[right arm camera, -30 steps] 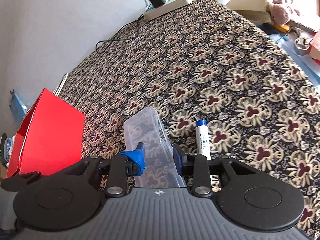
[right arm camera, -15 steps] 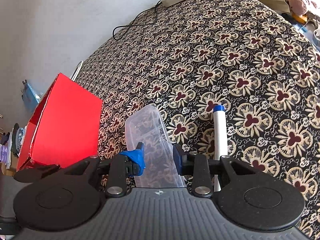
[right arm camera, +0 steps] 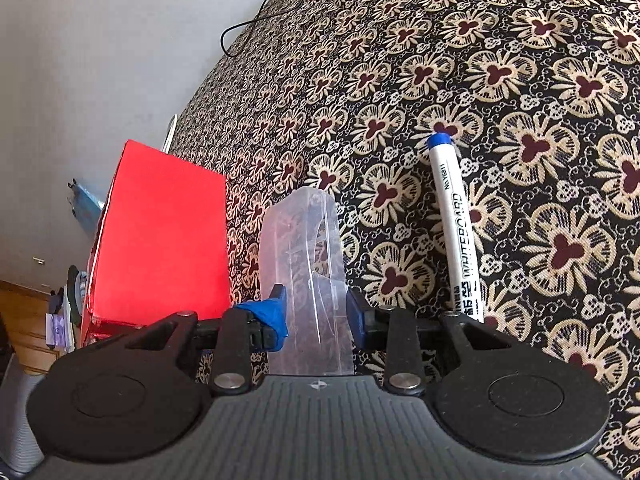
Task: Organize rigid objects
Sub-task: 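Close the right gripper on the end of the clear plastic case, then lift the clear case with the right gripper and carry it over the box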
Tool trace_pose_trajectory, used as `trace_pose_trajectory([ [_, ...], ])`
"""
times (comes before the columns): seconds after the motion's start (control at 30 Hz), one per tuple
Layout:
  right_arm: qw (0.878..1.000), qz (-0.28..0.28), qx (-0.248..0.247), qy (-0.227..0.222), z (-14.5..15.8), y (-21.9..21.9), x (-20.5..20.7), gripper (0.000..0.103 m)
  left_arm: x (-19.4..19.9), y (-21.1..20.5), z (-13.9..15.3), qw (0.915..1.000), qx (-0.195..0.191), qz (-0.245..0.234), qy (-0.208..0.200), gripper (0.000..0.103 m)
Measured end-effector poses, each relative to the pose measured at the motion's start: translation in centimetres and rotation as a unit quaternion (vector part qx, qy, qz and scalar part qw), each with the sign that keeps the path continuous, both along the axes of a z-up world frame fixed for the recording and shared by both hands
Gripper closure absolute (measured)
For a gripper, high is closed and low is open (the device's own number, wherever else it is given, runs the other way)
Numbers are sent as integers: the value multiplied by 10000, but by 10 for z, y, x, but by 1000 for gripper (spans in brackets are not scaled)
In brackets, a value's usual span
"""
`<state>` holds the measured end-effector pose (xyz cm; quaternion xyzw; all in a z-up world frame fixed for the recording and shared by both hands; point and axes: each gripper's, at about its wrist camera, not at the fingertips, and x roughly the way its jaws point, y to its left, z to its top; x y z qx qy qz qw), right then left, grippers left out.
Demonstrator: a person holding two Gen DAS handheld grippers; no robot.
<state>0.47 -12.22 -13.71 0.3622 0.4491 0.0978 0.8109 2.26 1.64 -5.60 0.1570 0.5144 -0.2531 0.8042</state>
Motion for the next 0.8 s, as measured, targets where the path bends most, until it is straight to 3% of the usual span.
trace_pose_trajectory([
  [0.43, 9995, 291, -99, -21, -2, 34, 2, 88, 2, 1, -17, 9997, 30, 76, 210, 25],
  [0.57, 9998, 179, 63, 46, -5, 24, -1, 88, 5, 2, -25, 9994, 158, 217, 223, 25],
  [0.8, 10000, -80, 46, -8, 1, 9, -2, 85, 12, 14, -28, 9984, -31, 510, 224, 26],
])
